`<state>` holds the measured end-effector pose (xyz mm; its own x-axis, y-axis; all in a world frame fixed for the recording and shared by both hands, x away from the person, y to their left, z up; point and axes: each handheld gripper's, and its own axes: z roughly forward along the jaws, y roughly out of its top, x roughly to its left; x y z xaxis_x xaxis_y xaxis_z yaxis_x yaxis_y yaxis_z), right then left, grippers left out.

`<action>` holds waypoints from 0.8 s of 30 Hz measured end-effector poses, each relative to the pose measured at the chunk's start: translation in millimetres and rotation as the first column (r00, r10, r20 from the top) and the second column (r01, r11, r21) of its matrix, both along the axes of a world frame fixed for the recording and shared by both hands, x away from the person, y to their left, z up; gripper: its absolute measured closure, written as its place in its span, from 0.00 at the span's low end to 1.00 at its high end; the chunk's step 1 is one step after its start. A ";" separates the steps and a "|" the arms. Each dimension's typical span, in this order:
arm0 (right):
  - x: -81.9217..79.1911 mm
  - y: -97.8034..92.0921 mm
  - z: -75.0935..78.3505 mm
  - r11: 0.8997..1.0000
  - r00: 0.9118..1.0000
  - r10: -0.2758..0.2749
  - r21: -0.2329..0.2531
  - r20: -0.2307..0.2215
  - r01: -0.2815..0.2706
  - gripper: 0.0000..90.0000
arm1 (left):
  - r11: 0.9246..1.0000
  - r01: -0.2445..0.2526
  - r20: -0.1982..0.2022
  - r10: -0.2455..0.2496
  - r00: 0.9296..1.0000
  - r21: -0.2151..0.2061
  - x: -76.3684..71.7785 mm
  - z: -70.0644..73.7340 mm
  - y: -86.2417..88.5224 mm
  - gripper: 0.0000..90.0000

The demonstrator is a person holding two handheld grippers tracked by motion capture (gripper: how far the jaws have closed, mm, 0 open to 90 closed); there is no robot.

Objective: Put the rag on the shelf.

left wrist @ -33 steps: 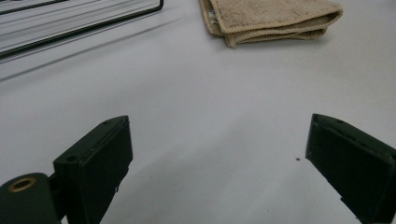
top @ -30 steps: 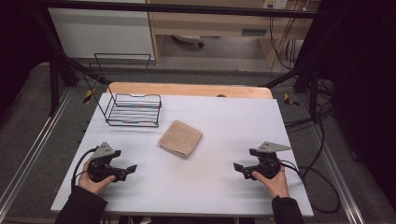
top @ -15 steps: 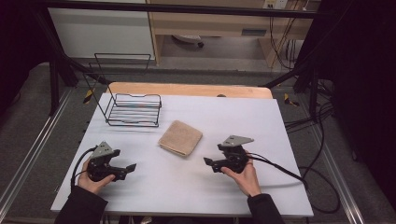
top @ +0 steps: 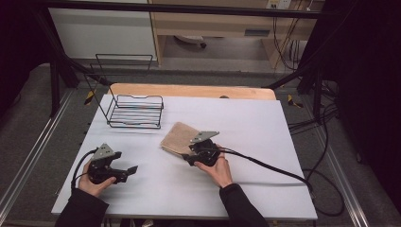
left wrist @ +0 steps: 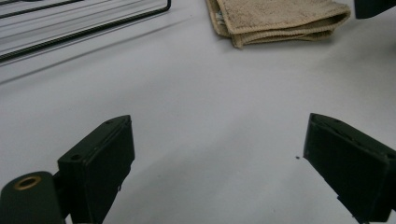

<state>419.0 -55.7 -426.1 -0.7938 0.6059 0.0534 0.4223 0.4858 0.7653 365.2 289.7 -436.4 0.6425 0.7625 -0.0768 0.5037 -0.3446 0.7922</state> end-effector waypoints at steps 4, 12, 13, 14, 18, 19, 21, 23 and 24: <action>6.0 9.8 -8.3 1.000 1.000 0.007 -0.025 -0.002 -0.007 0.68 | 1.000 0.003 -0.003 -0.003 1.000 0.006 0.1 -0.5 -0.6 0.10; 12.8 21.4 -21.5 0.997 1.000 0.008 -0.074 0.017 -0.007 0.69 | 1.000 0.002 -0.004 -0.002 1.000 0.008 0.1 -0.7 -1.0 0.10; 13.1 23.3 -22.3 0.996 0.999 0.015 -0.086 0.029 -0.013 0.69 | 1.000 0.003 -0.003 -0.002 1.000 0.008 0.0 -0.7 -1.0 0.10; 13.4 25.2 -23.8 0.994 0.999 0.024 -0.104 0.049 -0.019 0.70 | 1.000 0.002 -0.003 -0.002 1.000 0.008 -0.1 -0.6 -1.0 0.10; 13.9 24.9 -24.3 0.992 0.997 0.037 -0.119 0.062 -0.029 0.72 | 1.000 0.001 -0.004 -0.001 1.000 0.007 -0.1 -0.7 -1.7 0.10; 13.2 25.0 -25.1 0.990 0.995 0.046 -0.134 0.085 -0.034 0.76 | 1.000 0.001 -0.005 -0.001 1.000 0.007 -0.2 -0.7 -1.7 0.11; 13.3 25.0 -25.1 0.989 0.994 0.050 -0.142 0.094 -0.036 0.79 | 1.000 0.003 -0.004 -0.003 1.000 0.009 -0.3 -0.5 -1.4 0.11; 13.6 24.8 -25.0 0.989 0.994 0.050 -0.144 0.096 -0.036 0.80 | 1.000 0.002 -0.005 -0.002 1.000 0.008 -0.3 -0.5 -1.2 0.11; 14.0 24.7 -24.9 0.988 0.994 0.053 -0.148 0.100 -0.038 0.83 | 1.000 0.001 -0.005 -0.001 1.000 0.008 -0.3 -0.5 -1.2 0.11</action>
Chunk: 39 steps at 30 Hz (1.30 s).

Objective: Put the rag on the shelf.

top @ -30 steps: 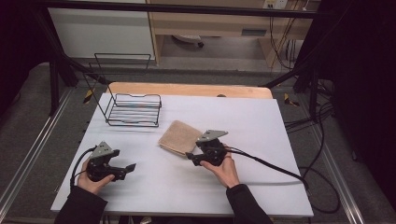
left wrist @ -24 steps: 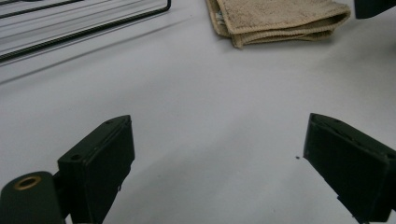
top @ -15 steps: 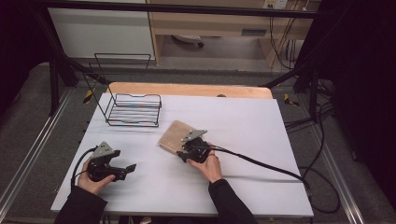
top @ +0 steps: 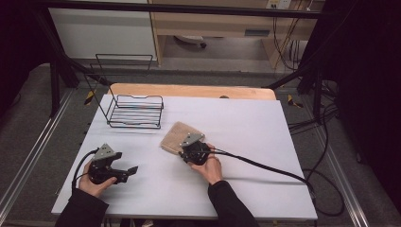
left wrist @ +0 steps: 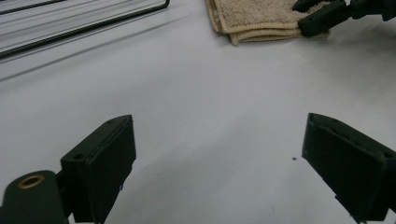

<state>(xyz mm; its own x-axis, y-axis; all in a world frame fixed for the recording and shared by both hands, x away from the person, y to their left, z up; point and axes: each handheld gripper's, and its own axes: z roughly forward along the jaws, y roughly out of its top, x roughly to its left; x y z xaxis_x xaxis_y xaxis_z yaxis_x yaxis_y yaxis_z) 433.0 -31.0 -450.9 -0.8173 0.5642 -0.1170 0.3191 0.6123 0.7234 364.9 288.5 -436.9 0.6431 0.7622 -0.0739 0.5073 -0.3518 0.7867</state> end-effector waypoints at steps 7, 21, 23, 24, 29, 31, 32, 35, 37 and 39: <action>2.6 -1.7 3.6 1.000 1.000 -0.021 0.005 -0.016 0.021 0.92 | 1.000 -0.001 -0.001 0.001 1.000 -0.002 0.1 0.0 0.2 0.11; -9.3 -13.3 11.6 1.000 0.998 -0.018 0.012 -0.054 0.018 0.64 | 1.000 -0.006 -0.004 0.006 1.000 -0.007 -0.1 0.1 0.1 0.12; -8.7 -12.0 7.5 1.000 0.998 -0.017 0.006 -0.054 0.017 0.64 | 1.000 -0.004 -0.003 0.004 1.000 -0.006 -0.4 0.3 0.0 0.12; -8.4 -11.0 5.1 1.000 0.999 -0.014 0.002 -0.047 0.014 0.65 | 1.000 -0.003 -0.003 0.003 1.000 -0.006 -0.5 0.3 -0.1 0.12; -8.5 -10.4 2.0 0.999 1.000 -0.024 -0.032 0.017 0.024 0.87 | 1.000 -0.001 -0.006 0.001 1.000 -0.007 -0.1 -0.4 -0.8 0.12; -7.2 -10.5 2.2 0.999 0.999 -0.037 -0.028 0.021 0.038 0.90 | 1.000 0.002 -0.005 -0.002 1.000 -0.005 -0.5 0.2 -1.0 0.12; -6.8 -10.5 2.7 0.999 0.999 -0.036 -0.025 0.021 0.037 0.91 | 1.000 0.002 -0.004 -0.002 1.000 -0.006 -0.7 0.4 -1.0 0.12; -6.4 -10.8 5.3 1.000 0.999 -0.031 0.000 0.016 0.031 0.93 | 1.000 0.002 -0.006 -0.002 1.000 -0.010 -0.4 0.4 -1.4 0.12; -8.1 -11.1 10.3 0.999 1.000 -0.016 0.036 0.005 0.016 0.93 | 1.000 0.003 -0.009 -0.003 1.000 -0.012 -0.2 0.1 -1.6 0.12; -12.6 -10.3 18.8 0.997 1.000 0.005 0.076 -0.017 -0.004 0.93 | 1.000 -0.002 -0.011 0.002 1.000 -0.019 -0.2 0.3 -2.3 0.12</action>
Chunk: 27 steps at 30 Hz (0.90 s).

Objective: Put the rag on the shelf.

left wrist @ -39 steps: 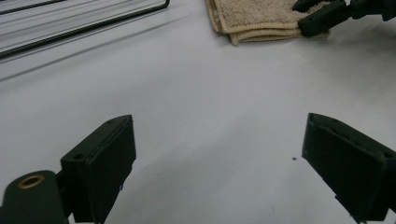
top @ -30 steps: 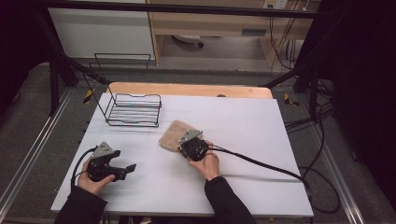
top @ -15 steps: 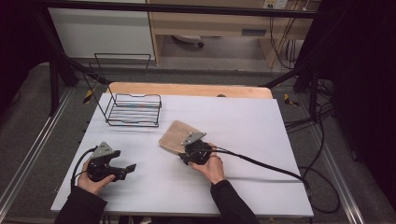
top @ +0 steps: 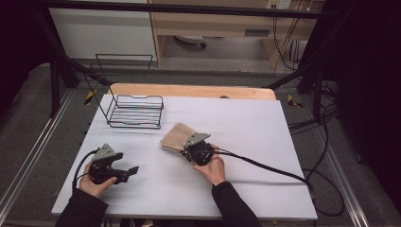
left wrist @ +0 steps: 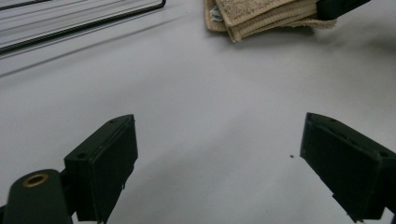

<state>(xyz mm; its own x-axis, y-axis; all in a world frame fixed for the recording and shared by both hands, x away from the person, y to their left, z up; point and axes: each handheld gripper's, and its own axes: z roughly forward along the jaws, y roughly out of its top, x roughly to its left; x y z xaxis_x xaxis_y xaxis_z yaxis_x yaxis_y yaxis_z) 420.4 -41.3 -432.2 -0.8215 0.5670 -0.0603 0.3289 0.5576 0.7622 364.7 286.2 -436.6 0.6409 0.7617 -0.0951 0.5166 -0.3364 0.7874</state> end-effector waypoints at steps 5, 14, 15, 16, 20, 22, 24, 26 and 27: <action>-16.2 1.2 7.4 0.998 0.995 0.056 0.020 -0.077 -0.054 0.93 | 1.000 -0.003 0.004 0.003 1.000 -0.007 -1.2 2.4 -2.4 0.14; -44.6 1.4 3.6 0.996 0.990 0.090 0.006 -0.110 -0.090 0.91 | 1.000 0.004 0.003 -0.004 1.000 -0.026 0.3 10.3 -12.5 0.26; -44.6 1.4 3.6 0.996 0.990 0.090 0.006 -0.110 -0.090 0.91 | 1.000 0.003 0.006 -0.003 1.000 -0.029 1.6 11.6 -14.6 0.26; -44.0 1.6 1.7 0.996 0.990 0.090 0.000 -0.110 -0.090 0.89 | 1.000 0.002 0.004 -0.001 1.000 -0.027 4.2 14.1 -18.4 0.27; -41.2 4.3 -4.7 0.995 0.989 0.103 0.026 -0.107 -0.100 0.73 | 1.000 0.012 -0.006 -0.013 1.000 -0.009 12.0 19.7 -33.9 0.38; -40.1 -2.0 2.6 0.993 0.991 0.095 0.073 -0.089 -0.088 0.61 | 0.999 0.033 -0.034 -0.033 0.999 -0.002 16.4 19.2 -45.2 0.42; -39.5 -10.1 7.5 0.992 0.994 0.079 0.102 -0.079 -0.071 0.57 | 0.998 0.059 -0.056 -0.058 0.997 0.008 20.5 17.5 -54.3 0.46; -39.2 -21.5 12.7 0.992 0.996 0.058 0.112 -0.072 -0.050 0.55 | 0.997 0.073 -0.082 -0.071 0.994 0.028 26.8 14.3 -64.1 0.47; -39.2 -29.1 15.0 0.992 0.997 0.041 0.118 -0.066 -0.033 0.53 | 0.998 0.066 -0.104 -0.064 0.993 0.019 33.1 11.4 -70.9 0.48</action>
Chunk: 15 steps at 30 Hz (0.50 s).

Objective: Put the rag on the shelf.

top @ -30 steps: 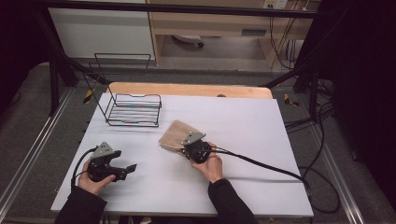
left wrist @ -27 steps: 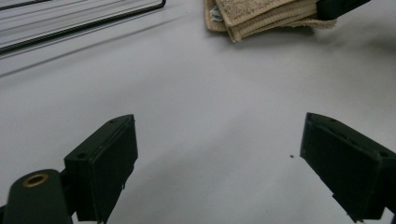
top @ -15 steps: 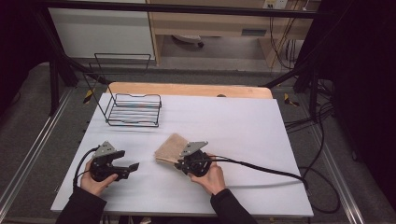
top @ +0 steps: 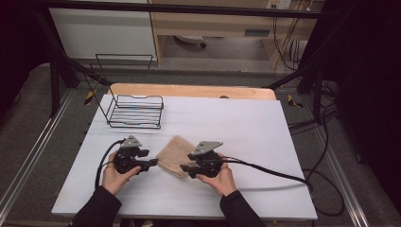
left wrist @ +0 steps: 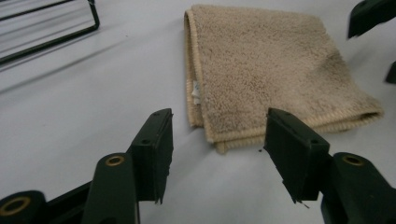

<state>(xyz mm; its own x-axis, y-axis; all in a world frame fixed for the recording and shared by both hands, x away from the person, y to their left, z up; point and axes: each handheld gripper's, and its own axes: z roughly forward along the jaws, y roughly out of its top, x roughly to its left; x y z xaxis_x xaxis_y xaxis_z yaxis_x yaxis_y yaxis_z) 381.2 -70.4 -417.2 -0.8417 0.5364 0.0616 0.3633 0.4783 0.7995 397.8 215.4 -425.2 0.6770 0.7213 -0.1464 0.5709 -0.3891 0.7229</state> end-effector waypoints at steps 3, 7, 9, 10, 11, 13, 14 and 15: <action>-0.8 -18.2 2.8 0.999 0.999 -0.041 0.012 0.005 0.041 0.48 | 1.000 -0.004 -0.019 0.004 1.000 0.001 5.6 -2.0 -6.2 0.52; -3.7 -39.9 2.8 0.995 0.996 -0.091 0.027 0.004 0.091 0.39 | 0.999 -0.006 -0.043 0.008 0.999 0.045 12.2 -8.6 -17.5 0.60; -5.9 -48.3 2.6 0.993 0.993 -0.114 0.038 -0.003 0.114 0.36 | 0.998 0.004 -0.062 0.000 0.998 0.056 14.4 -12.8 -21.9 0.64; -6.3 -51.3 2.5 0.992 0.993 -0.116 0.038 -0.003 0.116 0.33 | 0.998 0.009 -0.072 -0.005 0.997 0.057 14.8 -14.3 -23.4 0.66; -7.2 -54.5 2.3 0.992 0.992 -0.125 0.035 -0.004 0.125 0.31 | 0.998 0.011 -0.072 -0.006 0.997 0.066 15.0 -15.5 -25.0 0.68; -7.9 -57.6 1.9 0.991 0.991 -0.132 0.032 -0.005 0.133 0.31 | 0.997 0.018 -0.080 -0.013 0.997 0.071 13.7 -15.8 -27.9 0.70; -8.6 -61.0 0.9 0.989 0.990 -0.142 0.035 -0.005 0.142 0.30 | 0.997 0.023 -0.080 -0.018 0.997 0.072 13.5 -15.7 -28.3 0.72; -8.6 -63.6 -0.1 0.988 0.989 -0.149 0.036 -0.008 0.150 0.29 | 0.997 0.027 -0.086 -0.021 0.996 0.069 13.3 -15.7 -28.6 0.75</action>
<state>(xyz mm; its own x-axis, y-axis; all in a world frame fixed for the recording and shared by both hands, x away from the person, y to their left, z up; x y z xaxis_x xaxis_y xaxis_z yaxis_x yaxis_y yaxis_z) 372.6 -134.0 -417.2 -0.7519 0.6534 0.0874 0.4324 0.3887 0.8136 411.1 186.8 -441.0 0.6815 0.7155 -0.1537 0.6190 -0.4515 0.6426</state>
